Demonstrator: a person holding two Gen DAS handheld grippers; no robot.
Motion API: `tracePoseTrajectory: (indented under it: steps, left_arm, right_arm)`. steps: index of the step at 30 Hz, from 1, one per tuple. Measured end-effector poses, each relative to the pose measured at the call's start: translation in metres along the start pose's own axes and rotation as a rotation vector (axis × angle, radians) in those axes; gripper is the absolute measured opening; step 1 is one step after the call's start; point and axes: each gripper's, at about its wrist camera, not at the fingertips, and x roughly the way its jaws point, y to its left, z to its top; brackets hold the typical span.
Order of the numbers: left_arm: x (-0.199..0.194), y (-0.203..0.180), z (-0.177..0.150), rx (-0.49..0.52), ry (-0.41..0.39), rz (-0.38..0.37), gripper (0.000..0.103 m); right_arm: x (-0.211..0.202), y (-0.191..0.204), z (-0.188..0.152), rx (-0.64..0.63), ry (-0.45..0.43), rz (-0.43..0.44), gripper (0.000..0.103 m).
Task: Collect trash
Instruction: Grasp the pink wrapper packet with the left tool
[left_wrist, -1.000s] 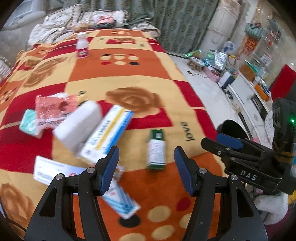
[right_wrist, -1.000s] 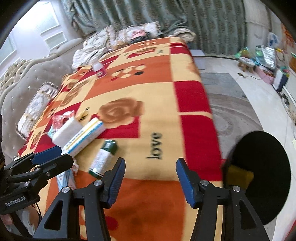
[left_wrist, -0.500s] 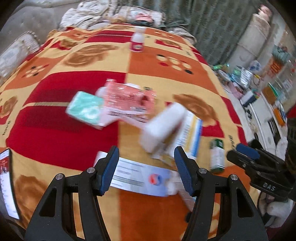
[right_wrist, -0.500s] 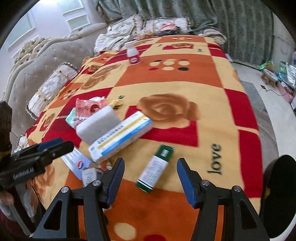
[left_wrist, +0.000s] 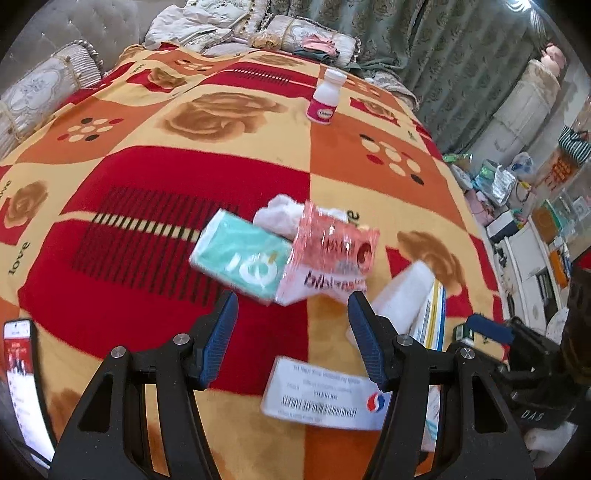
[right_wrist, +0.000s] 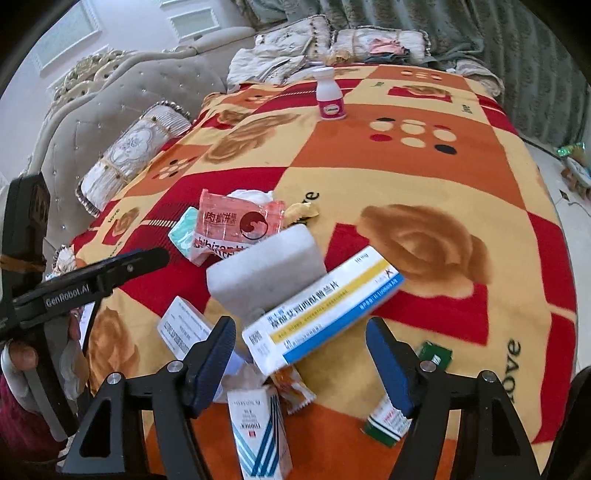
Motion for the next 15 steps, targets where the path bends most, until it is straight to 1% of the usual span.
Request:
tracePoseTrajectory:
  steps: [8, 12, 15]
  left_arm:
    - [0.024, -0.001, 0.032, 0.005, 0.003, -0.023, 0.061]
    - [0.042, -0.007, 0.040, 0.019, 0.048, -0.069, 0.061]
    - [0.051, -0.011, 0.038, 0.028, 0.074, -0.070, 0.060]
  right_arm:
    - [0.006, -0.005, 0.009, 0.032, 0.008, 0.018, 0.071]
    - [0.011, -0.004, 0.014, 0.028, 0.016, 0.041, 0.073]
    - [0.016, -0.003, 0.018, 0.021, 0.021, 0.050, 0.075]
